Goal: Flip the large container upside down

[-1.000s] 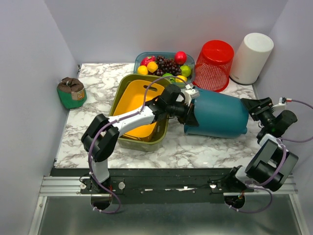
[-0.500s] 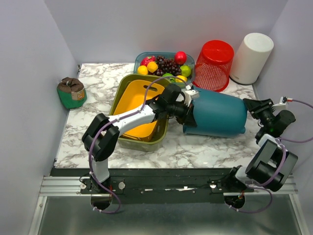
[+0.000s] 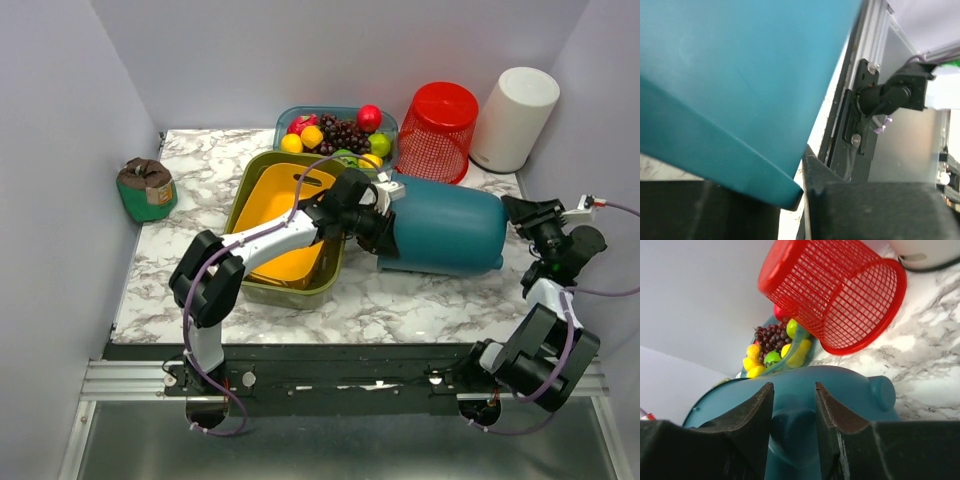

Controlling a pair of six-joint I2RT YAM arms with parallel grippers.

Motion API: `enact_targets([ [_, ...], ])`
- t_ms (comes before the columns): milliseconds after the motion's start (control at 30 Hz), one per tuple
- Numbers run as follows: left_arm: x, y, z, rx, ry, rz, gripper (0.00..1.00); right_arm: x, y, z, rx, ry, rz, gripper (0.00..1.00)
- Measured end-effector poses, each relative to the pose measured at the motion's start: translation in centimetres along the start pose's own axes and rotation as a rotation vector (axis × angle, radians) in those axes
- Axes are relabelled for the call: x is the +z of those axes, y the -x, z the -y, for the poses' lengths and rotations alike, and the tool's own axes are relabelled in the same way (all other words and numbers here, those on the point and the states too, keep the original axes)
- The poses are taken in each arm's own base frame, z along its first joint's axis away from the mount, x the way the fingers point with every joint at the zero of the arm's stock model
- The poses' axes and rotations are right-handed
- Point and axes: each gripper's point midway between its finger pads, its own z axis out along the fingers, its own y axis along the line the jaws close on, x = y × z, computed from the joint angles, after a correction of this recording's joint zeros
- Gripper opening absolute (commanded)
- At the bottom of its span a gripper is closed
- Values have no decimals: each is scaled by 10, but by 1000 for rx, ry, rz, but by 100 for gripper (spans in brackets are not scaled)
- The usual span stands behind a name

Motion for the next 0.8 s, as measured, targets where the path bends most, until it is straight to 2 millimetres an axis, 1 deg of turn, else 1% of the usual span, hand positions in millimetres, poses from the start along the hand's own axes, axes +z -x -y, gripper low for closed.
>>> enact_targets([
  [100, -1, 8, -10, -23, 34, 9, 36, -4, 10, -15, -35, 15, 40, 39],
  [167, 1, 1, -16, -54, 51, -16, 37, -5, 12, -31, -66, 47, 49, 40],
  [233, 3, 2, -22, -61, 71, -11, 37, -6, 17, -40, -85, 61, 64, 40],
  [300, 2, 6, -24, -62, 79, -3, 38, -8, 20, -46, -91, 65, 72, 40],
  [433, 4, 7, -24, -96, 79, 1, 39, -10, 29, -60, -110, 72, 95, 40],
  [567, 15, 15, -28, -144, 67, 17, 41, -13, 44, -81, -148, 82, 131, 42],
  [700, 32, 22, -31, -187, 50, 19, 44, -18, 63, -115, -206, 118, 160, 42],
  [733, 38, 23, -28, -184, 29, 18, 45, -20, 59, -130, -214, 160, 131, 42],
  [800, 54, 31, -12, -165, -9, 37, 46, -25, 39, -161, -227, 258, 43, 43],
])
